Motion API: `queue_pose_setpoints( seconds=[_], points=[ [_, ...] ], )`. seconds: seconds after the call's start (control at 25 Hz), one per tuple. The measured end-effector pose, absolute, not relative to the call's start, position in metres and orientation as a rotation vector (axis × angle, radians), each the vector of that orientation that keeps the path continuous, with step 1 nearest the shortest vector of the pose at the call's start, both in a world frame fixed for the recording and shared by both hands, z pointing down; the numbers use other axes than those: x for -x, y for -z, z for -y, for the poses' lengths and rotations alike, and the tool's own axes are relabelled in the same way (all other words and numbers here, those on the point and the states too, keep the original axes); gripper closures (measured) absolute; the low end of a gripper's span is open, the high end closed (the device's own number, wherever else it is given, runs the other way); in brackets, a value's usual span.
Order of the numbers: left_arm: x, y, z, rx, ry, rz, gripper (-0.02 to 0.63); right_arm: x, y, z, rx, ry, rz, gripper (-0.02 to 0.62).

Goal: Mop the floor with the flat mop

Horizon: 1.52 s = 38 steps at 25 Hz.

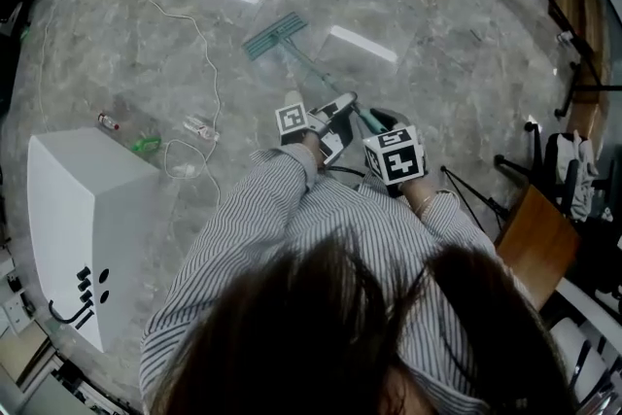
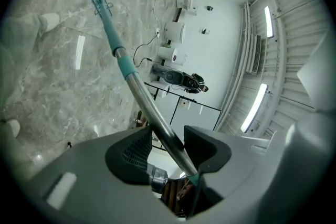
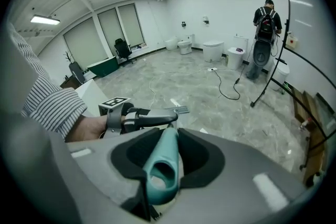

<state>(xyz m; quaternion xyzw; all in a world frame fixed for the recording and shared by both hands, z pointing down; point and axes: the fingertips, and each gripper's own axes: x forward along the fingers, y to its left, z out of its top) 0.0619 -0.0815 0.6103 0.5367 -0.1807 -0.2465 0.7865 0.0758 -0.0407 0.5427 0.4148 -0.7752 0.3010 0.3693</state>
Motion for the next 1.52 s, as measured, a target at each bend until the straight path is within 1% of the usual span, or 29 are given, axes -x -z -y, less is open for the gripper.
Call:
queue_pose_setpoints(
  seconds=[0.2, 0.28, 0.36, 0.52, 0.72, 0.84, 0.96, 1.12, 1.52],
  points=[
    [0.017, -0.614, 0.187, -1.092, 0.591, 0.441, 0.413, 0.001, -0.545, 0.146, -1.064, -0.776, 1.979, 0.482],
    [0.051, -0.619, 0.231, -1.039, 0.588, 0.460, 0.425, 0.035, -0.548, 0.190, -1.079, -0.779, 1.978, 0.482],
    [0.086, -0.629, 0.274, -1.023, 0.529, 0.492, 0.436, 0.072, -0.556, 0.231, -1.085, -0.795, 1.972, 0.482],
    [0.151, -0.653, 0.345, -1.102, 0.362, 0.538, 0.436, 0.138, -0.566, 0.300, -1.064, -0.838, 1.955, 0.482],
    [0.213, -0.652, 0.430, -1.181, 0.337, 0.634, 0.430, 0.200, -0.573, 0.380, -0.932, -0.653, 1.957, 0.482],
    [0.241, -0.655, 0.466, -1.174, 0.364, 0.690, 0.428, 0.227, -0.578, 0.415, -0.893, -0.600, 1.960, 0.482],
    [0.255, -0.659, 0.485, -1.180, 0.361, 0.701, 0.426, 0.239, -0.580, 0.435, -0.905, -0.606, 1.966, 0.483],
    [0.248, -0.661, 0.493, -1.224, 0.272, 0.664, 0.419, 0.232, -0.584, 0.442, -0.913, -0.623, 1.965, 0.483],
    [0.228, -0.668, 0.461, -1.228, 0.265, 0.671, 0.419, 0.214, -0.595, 0.408, -0.856, -0.616, 1.933, 0.483]
  ],
)
